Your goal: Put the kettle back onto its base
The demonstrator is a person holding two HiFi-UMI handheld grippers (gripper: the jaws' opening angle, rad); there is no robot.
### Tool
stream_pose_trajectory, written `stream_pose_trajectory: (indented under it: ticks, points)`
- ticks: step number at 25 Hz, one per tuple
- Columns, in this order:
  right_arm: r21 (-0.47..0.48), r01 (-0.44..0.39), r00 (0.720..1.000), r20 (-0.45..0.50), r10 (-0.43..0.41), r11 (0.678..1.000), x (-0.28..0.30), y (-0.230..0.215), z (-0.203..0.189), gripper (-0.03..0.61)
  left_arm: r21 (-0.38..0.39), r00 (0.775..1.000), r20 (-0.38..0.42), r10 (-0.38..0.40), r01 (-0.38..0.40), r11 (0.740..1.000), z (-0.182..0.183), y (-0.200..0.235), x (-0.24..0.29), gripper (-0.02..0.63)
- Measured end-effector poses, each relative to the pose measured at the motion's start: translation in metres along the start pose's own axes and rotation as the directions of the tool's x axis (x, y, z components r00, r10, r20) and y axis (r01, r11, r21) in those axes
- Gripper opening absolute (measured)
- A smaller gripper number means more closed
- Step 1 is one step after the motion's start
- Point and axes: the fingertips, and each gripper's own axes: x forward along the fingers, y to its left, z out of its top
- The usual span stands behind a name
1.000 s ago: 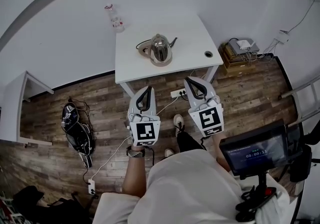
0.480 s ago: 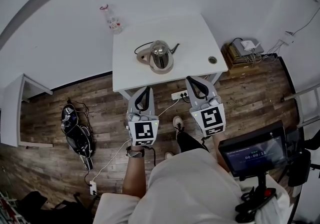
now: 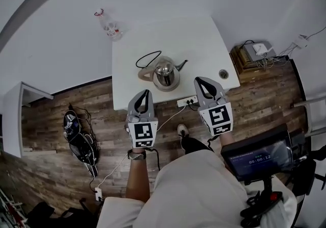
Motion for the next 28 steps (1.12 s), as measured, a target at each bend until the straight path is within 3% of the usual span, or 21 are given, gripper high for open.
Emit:
stream_pose_trajectory:
  ticks: [8,16,28]
  points:
    - [-0.031,-0.095,0.995,0.015,0.096,0.995,0.051,-0.004,0.009,0.002,-0.001,1.000,-0.002,-0.020,0.020,1.000,0.004,0.010,0.048,0.008]
    - [-0.034,-0.101,0.994,-0.035,0.100,0.994,0.061,-0.006,0.009,0.000,-0.007,0.999,-0.006,-0.032,0.032,0.999,0.004,0.015,0.061,0.008]
    - [-0.001,-0.101,0.994,-0.037,0.101,0.995,0.066,-0.007,0.008,0.000,0.004,0.999,-0.008,-0.041,0.041,0.999,0.005,0.016,0.063,0.008]
